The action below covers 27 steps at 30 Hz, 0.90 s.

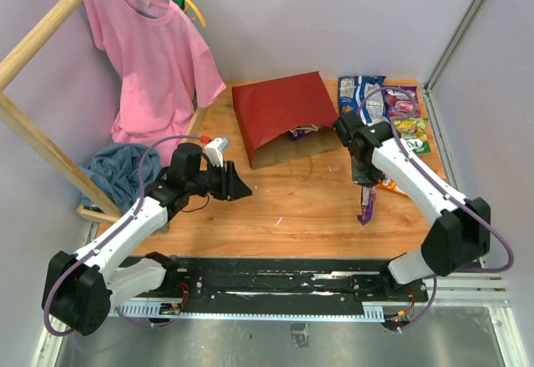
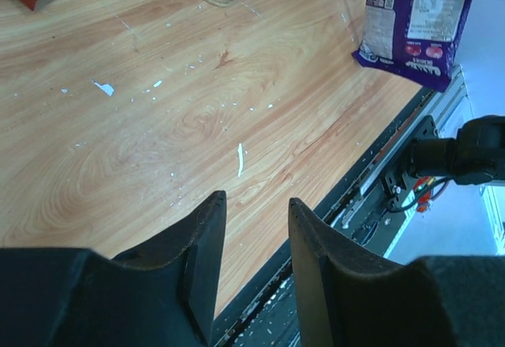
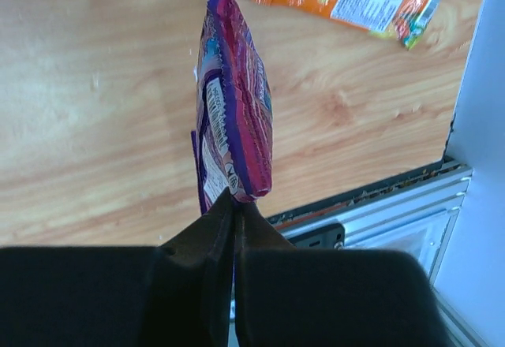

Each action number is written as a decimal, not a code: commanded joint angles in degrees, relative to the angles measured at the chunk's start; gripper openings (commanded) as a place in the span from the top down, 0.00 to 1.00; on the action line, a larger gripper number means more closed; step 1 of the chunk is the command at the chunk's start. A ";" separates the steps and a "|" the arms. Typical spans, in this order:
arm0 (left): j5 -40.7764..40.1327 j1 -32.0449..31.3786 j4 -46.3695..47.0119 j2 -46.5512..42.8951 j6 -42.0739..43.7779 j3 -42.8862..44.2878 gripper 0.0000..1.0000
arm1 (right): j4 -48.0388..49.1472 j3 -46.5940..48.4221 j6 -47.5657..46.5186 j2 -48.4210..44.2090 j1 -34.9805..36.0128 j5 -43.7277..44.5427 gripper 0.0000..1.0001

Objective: Take the snacks out of the paper bag

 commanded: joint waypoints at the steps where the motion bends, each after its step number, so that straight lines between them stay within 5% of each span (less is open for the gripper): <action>1: -0.37 0.36 1.47 -0.13 -0.23 1.72 0.58 | 5.17 4.29 -3.25 4.94 -3.55 2.50 0.99; 13: -3.33 0.36 -0.21 -1.06 -0.15 1.21 0.57 | 14.21 7.23 -0.72 15.77 -4.64 -10.61 0.97; 23: -4.32 0.36 -0.12 1.03 -0.14 2.20 0.56 | 27.68 -5.32 2.00 6.49 -1.52 -20.03 0.40; 27: -5.30 0.36 0.05 0.62 -0.73 1.97 0.55 | 35.09 -13.16 1.17 -3.95 -2.40 -22.97 0.29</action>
